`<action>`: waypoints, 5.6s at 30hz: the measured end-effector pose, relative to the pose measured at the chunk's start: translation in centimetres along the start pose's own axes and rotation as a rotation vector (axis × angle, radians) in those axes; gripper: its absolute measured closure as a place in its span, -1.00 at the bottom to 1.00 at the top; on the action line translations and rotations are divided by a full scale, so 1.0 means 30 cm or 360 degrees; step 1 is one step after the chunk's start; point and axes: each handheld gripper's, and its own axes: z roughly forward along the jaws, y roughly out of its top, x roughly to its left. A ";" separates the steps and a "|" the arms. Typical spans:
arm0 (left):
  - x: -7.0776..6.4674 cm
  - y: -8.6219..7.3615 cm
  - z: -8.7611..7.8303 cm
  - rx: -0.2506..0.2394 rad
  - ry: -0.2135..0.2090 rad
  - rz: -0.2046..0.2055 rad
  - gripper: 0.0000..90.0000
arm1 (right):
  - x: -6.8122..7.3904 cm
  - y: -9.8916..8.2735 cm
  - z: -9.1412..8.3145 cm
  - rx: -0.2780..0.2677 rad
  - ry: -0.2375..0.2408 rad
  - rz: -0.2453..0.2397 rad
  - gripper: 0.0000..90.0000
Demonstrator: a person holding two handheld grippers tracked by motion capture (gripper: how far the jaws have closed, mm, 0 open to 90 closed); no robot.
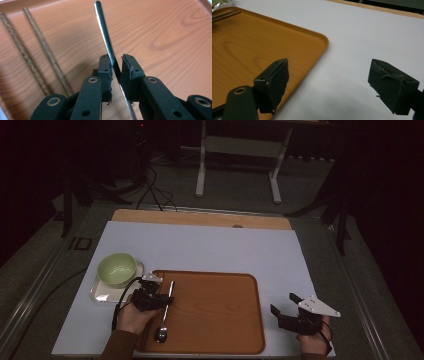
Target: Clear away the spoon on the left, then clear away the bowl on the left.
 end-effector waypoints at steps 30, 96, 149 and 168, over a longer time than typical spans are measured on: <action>-0.001 -0.014 -0.047 -0.0224 0.0186 0.0039 0.15 | 0.000 0.000 0.000 0.0000 0.0000 0.0002 -0.63; 0.164 -0.114 -0.365 -0.0775 0.0844 -0.0096 -0.15 | -0.002 0.002 -0.006 -0.0007 -0.0003 -0.0009 -0.63; 0.407 -0.189 -0.249 -0.0487 0.0701 -0.0722 0.66 | 0.001 0.001 -0.006 -0.0002 -0.0009 -0.0018 -0.63; 0.401 -0.203 -0.273 -0.0610 0.0648 -0.0777 0.86 | 0.000 0.001 -0.007 -0.0002 -0.0009 -0.0016 -0.63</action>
